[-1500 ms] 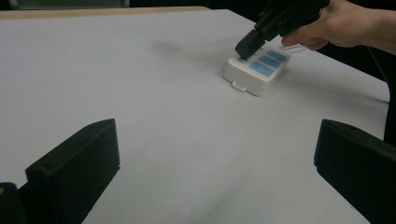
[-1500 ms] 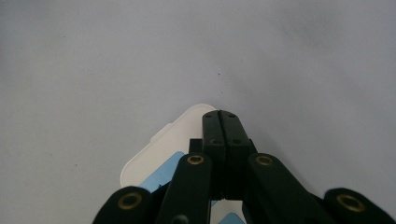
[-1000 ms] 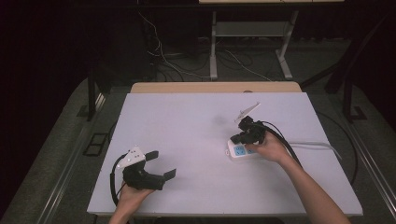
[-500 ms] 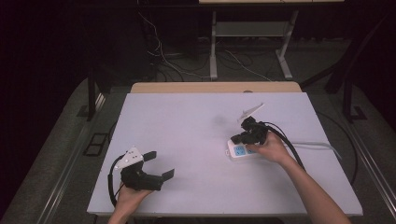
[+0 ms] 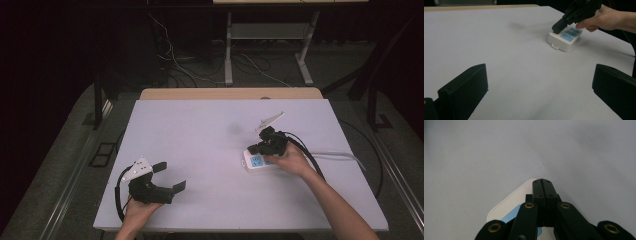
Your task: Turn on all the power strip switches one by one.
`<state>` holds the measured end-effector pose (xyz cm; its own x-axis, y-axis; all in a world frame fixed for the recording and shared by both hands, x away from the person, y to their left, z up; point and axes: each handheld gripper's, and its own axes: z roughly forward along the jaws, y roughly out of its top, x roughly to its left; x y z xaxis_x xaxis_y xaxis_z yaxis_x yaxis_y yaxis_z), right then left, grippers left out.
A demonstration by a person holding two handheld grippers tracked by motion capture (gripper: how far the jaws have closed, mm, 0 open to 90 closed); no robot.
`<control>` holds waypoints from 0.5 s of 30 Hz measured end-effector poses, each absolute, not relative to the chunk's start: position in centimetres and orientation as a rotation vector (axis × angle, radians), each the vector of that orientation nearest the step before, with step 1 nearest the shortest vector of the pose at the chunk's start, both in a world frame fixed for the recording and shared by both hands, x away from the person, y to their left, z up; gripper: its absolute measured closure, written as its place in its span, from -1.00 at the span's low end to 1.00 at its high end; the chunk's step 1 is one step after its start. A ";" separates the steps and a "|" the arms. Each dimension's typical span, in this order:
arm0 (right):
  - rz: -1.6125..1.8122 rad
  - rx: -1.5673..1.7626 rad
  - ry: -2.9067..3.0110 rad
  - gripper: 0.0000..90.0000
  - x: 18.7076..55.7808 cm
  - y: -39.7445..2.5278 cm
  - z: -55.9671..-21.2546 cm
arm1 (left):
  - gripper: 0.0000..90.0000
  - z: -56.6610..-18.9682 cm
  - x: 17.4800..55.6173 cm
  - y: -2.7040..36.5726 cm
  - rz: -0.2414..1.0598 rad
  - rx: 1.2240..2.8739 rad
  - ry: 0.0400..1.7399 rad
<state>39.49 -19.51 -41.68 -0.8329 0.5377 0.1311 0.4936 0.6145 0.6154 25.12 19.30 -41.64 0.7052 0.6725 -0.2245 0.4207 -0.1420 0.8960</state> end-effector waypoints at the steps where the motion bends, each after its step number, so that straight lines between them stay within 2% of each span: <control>1: 1.016 0.887 2.764 1.00 39.5 -19.5 -41.6 | -1.00 -41.6 25.1 19.3 0.275 1.775 0.867; 15: 1.062 0.977 2.679 1.00 39.6 -20.8 -40.4 | -1.00 -41.8 25.4 18.9 0.261 1.780 0.859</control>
<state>39.64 -20.78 -40.40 -0.7896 0.5982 0.1369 0.5296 0.5515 0.6445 25.42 18.90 -41.75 0.7140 0.6620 -0.2278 0.4232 -0.1489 0.8937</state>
